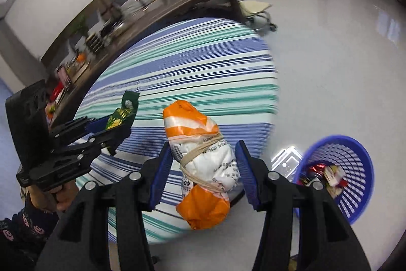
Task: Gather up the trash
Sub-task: 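Carry both packets over the wastebasket and open both tools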
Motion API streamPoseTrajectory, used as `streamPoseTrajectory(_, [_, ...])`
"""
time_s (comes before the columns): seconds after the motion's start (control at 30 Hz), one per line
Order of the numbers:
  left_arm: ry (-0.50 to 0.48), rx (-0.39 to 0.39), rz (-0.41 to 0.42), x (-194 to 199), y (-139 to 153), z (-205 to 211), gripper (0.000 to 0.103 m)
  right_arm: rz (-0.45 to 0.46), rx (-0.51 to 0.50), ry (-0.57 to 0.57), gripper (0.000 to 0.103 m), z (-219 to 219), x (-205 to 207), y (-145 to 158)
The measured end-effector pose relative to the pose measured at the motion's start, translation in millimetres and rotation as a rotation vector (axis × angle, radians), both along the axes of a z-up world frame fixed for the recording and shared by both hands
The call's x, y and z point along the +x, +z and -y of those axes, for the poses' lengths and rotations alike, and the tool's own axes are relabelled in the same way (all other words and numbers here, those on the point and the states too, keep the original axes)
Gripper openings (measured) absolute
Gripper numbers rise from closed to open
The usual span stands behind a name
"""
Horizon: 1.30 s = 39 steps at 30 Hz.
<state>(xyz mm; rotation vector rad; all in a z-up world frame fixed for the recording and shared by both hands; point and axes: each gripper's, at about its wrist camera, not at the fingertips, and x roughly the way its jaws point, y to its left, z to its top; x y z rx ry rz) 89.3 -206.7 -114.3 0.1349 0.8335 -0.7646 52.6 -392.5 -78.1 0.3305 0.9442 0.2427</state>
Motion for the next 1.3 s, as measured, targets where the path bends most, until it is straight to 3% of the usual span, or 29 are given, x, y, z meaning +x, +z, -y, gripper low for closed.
streamPoseTrajectory(0.4, [-0.194, 0.024, -0.044, -34.8, -13.8, 140.5, 0.035, -0.032, 0.068, -0.313, 0.05, 142.7, -44.3, -34.4])
streamPoseTrajectory(0.6, [-0.235, 0.086, -0.147, -28.3, -63.0, 218.2, 0.035, -0.117, 0.111, -0.43, 0.05, 195.4, -50.2, -80.8])
streamPoseTrajectory(0.83, [-0.24, 0.138, -0.193, -8.0, -128.2, 284.8, 0.037, -0.227, 0.2, -0.533, 0.05, 248.8, -43.2, -148.4])
streamPoseTrajectory(0.87, [-0.244, 0.143, -0.203, -4.3, -139.2, 292.1, 0.04, -0.236, 0.211, -0.546, 0.05, 255.6, -41.8, -157.0])
streamPoseTrajectory(0.93, [-0.232, 0.162, -0.205, 2.4, -155.0, 298.7, 0.059, -0.248, 0.243, -0.576, 0.053, 267.4, -38.2, -175.3])
streamPoseTrajectory(0.97, [-0.217, 0.174, -0.193, 4.2, -159.7, 299.8, 0.069, -0.249, 0.256, -0.582, 0.063, 272.3, -36.7, -184.4])
streamPoseTrajectory(1.03, [-0.182, 0.192, -0.166, 5.7, -160.9, 296.4, 0.075, -0.26, 0.271, -0.59, 0.085, 280.0, -34.5, -200.6])
streamPoseTrajectory(1.1, [-0.159, 0.186, -0.134, 2.1, -152.1, 284.3, 0.086, -0.26, 0.255, -0.639, 0.086, 286.9, -41.2, -206.2])
streamPoseTrajectory(1.2, [-0.152, 0.193, -0.037, -13.6, -127.1, 267.6, 0.092, -0.263, 0.249, -0.709, 0.094, 296.7, -50.8, -200.9])
streamPoseTrajectory(1.3, [-0.166, 0.177, 0.079, -44.0, -87.8, 253.5, 0.098, -0.223, 0.155, -0.726, 0.098, 294.0, -60.3, -166.8])
